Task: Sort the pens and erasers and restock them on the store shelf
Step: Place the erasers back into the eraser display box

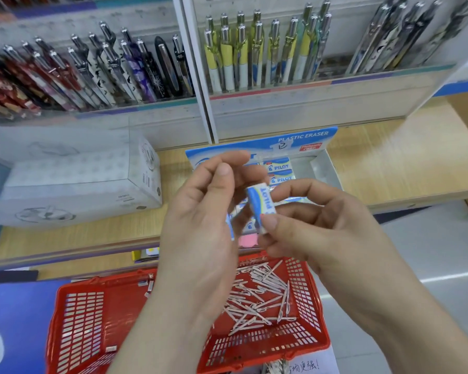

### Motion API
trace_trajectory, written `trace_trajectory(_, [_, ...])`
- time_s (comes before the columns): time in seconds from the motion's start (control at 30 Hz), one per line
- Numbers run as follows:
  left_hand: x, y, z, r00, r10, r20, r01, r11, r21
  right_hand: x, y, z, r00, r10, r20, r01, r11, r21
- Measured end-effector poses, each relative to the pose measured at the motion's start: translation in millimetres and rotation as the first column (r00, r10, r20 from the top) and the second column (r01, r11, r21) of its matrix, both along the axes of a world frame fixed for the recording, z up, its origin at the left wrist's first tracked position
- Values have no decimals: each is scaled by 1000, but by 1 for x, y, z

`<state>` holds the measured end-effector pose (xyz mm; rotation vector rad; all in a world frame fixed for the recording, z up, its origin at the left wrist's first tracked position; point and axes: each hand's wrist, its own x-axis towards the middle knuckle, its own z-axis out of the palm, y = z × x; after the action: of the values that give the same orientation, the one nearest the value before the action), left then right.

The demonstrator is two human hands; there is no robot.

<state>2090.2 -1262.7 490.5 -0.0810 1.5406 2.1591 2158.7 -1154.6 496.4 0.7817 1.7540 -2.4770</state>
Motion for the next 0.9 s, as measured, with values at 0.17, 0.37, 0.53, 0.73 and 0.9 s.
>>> trace_trajectory(0.17, [-3,-13,-1,939,-245,-242,137,911,-390,4,7,0,996,-67,-59,65,997,-48])
trace_trajectory(0.37, [10,-10,8,870,-390,-302,179,820,-543,7,11,-4,994,-107,-21,107,994,-8])
trace_trajectory(0.53, [11,-4,6,792,-462,-399,122,761,-638,11,17,-6,994,-106,-2,106,994,-38])
trace_trajectory(0.73, [-1,-3,-2,692,-565,-449,84,682,-727,15,45,-11,999,42,-17,-28,866,499])
trace_trajectory(0.9, [-10,14,-8,601,-618,-507,46,660,-750,4,63,-11,983,183,-4,-93,519,850])
